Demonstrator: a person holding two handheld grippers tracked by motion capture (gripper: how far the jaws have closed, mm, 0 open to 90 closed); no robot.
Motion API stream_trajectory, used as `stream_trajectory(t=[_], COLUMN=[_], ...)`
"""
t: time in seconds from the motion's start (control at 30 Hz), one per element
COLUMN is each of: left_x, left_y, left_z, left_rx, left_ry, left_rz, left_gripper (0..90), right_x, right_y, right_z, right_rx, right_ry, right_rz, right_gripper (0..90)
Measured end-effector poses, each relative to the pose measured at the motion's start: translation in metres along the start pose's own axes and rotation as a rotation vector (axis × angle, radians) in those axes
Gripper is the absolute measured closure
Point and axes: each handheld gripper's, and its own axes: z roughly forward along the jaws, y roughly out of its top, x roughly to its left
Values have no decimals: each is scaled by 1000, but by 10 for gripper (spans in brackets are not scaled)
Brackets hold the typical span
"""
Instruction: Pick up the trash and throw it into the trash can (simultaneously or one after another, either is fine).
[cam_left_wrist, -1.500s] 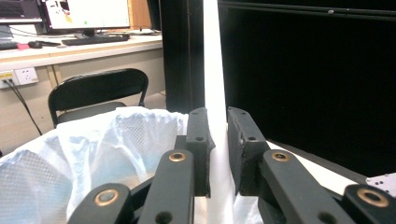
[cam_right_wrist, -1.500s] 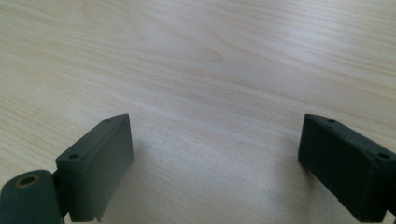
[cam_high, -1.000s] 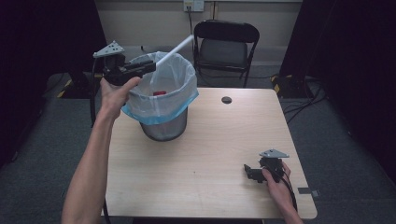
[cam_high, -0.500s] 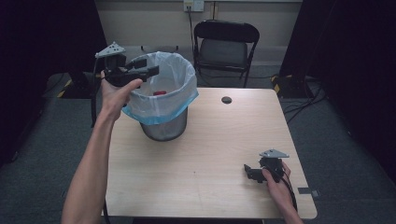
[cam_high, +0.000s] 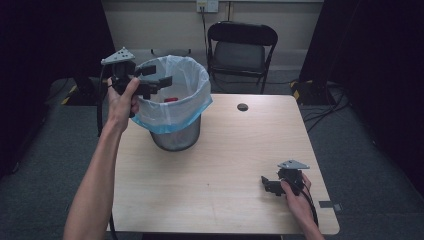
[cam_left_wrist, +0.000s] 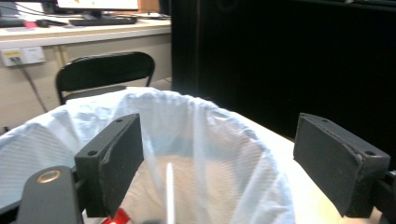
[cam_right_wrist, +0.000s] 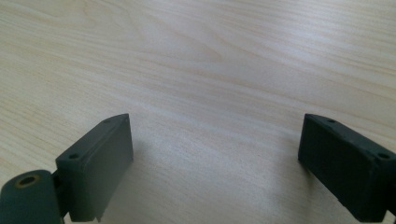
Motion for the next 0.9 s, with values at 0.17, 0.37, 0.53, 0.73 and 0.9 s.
stream_trajectory(t=[0.17,0.37,0.53,0.73,0.9], left_x=[-8,-24,-35,-47,-55], left_y=[-1,-4,-5,-11,-18], left_z=[-2,-4,-6,-12,-17], left_rx=[17,42,45,52,36], left_ry=[-7,-12,-21,-42,-48], left_rz=[10,44,55,59,60], left_gripper=[188,188,188,191,196], right_x=[0,0,0,0,0], right_y=[0,0,0,0,0], right_z=[0,0,0,0,0], right_rx=[0,0,0,0,0], right_ry=[0,0,0,0,0], right_rz=[0,0,0,0,0], right_gripper=[94,94,94,94,94])
